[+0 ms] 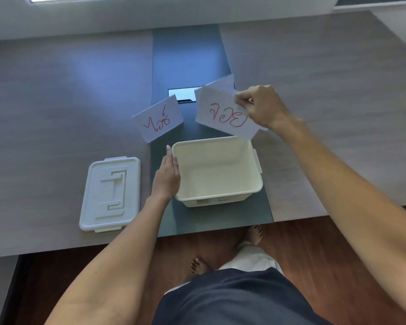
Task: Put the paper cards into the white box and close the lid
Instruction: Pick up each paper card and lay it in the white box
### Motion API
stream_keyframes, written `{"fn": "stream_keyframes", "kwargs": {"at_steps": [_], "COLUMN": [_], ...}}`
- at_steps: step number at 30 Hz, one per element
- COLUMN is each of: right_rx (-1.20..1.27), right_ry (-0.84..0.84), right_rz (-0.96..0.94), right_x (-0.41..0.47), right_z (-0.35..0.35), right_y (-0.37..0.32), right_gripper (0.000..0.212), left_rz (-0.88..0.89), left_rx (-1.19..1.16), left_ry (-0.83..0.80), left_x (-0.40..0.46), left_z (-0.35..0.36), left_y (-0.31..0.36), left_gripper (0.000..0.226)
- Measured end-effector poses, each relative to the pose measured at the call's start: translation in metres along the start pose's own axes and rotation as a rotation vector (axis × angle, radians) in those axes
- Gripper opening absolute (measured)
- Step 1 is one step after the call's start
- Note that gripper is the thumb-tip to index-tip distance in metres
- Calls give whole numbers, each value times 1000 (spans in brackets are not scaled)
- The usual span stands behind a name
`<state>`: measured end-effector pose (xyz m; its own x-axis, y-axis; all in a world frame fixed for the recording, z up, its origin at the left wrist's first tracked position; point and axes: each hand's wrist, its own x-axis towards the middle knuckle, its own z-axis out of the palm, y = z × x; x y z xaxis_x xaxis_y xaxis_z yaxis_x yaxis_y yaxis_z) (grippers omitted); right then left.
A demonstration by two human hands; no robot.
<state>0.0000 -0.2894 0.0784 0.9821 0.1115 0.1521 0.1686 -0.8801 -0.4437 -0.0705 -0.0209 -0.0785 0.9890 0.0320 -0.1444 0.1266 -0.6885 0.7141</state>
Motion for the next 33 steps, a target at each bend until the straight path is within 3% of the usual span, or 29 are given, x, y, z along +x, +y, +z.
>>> {"fn": "stream_keyframes", "kwargs": {"at_steps": [5,8,14,24,28,33], "right_rx": [140,139,102,74,124,257], "right_ry": [-122,-325,-567,-845,-829,-456], "right_rz": [-24,-32,28,49,58,50], "right_x": [-24,-39,-74,-99,-84,-33], "right_z": [4,12,52,98,88,57], "right_y": [-15,-17,-7,1,4,15], "right_gripper": [26,29,27,35,31,26], "left_rz": [-17,-15,4,-1,-1,-8], "left_rx": [-92,-103,-102,-118,-113,-117], "left_ry": [-15,-17,-22,-16,-19,-21], "left_x": [2,3,7,8,7,7], "left_z": [1,0,1,1,0,0], "left_y": [2,2,2,5,7,7], "left_gripper": [56,56,56,55,54,55]}}
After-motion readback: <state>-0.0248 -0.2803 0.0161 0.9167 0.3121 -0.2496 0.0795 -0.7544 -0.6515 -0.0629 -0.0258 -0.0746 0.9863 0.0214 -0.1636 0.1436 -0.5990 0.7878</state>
